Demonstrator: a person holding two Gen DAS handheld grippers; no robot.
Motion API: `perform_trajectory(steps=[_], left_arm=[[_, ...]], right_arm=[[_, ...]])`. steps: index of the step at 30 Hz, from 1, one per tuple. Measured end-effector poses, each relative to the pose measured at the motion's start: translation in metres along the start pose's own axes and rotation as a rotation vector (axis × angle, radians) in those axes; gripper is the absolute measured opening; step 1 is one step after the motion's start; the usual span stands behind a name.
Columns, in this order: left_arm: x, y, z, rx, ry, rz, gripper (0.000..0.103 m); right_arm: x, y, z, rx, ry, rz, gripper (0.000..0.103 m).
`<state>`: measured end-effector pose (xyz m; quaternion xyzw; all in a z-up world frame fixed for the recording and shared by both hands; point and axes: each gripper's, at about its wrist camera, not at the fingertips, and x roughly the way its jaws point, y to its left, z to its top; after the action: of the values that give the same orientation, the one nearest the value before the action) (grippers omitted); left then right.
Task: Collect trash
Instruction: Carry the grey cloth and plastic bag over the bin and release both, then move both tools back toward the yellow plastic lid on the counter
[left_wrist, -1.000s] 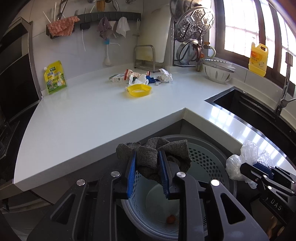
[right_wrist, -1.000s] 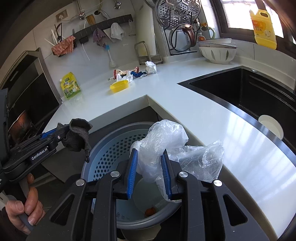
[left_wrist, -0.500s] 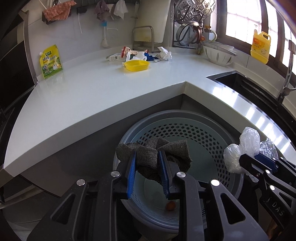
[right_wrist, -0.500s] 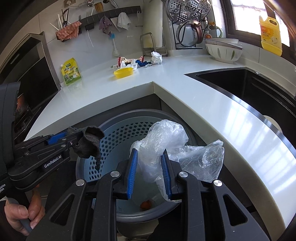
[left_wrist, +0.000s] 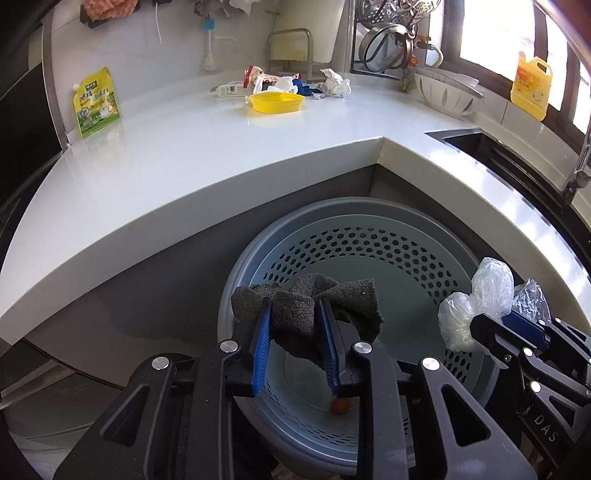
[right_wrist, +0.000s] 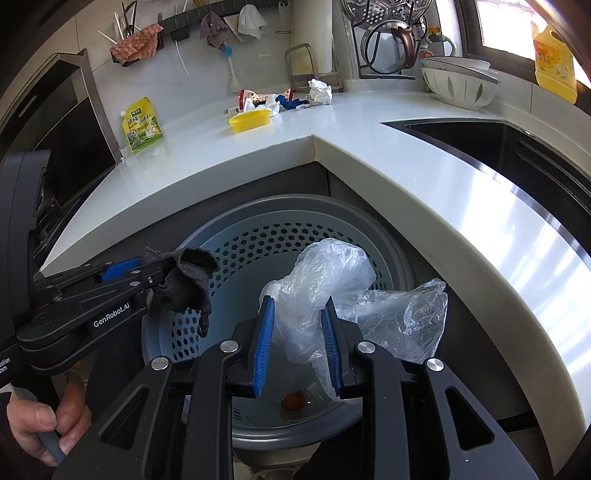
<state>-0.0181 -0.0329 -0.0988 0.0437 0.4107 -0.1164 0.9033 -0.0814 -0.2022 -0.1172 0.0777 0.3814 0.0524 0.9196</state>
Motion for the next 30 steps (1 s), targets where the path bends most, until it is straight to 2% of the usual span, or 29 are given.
perform_trajectory(steps=[9, 11, 14, 15, 16, 22, 30], left_arm=[[0.003, 0.002, -0.002, -0.008, 0.005, 0.002, 0.031], [0.002, 0.002, -0.002, -0.011, 0.006, -0.001, 0.038], [0.000, 0.005, -0.002, -0.018, -0.004, 0.006, 0.054], [-0.002, 0.006, -0.002, -0.020, -0.009, 0.009, 0.056], [-0.002, 0.006, -0.002, -0.023, -0.011, 0.010, 0.057], [-0.003, 0.009, -0.003, -0.032, -0.004, 0.015, 0.057], [-0.006, 0.011, -0.003, -0.036, -0.016, 0.015, 0.063]], right_arm=[[0.002, -0.001, 0.000, -0.003, 0.000, 0.010, 0.026], [0.002, -0.001, 0.000, -0.002, 0.000, 0.009, 0.027], [-0.001, -0.001, 0.001, -0.004, -0.012, -0.001, 0.039], [-0.003, -0.001, 0.001, -0.003, -0.021, -0.005, 0.050], [-0.004, -0.002, 0.001, -0.001, -0.031, -0.006, 0.055], [-0.007, -0.004, 0.001, 0.010, -0.035, 0.001, 0.055], [-0.009, -0.002, 0.000, 0.005, -0.036, 0.007, 0.055]])
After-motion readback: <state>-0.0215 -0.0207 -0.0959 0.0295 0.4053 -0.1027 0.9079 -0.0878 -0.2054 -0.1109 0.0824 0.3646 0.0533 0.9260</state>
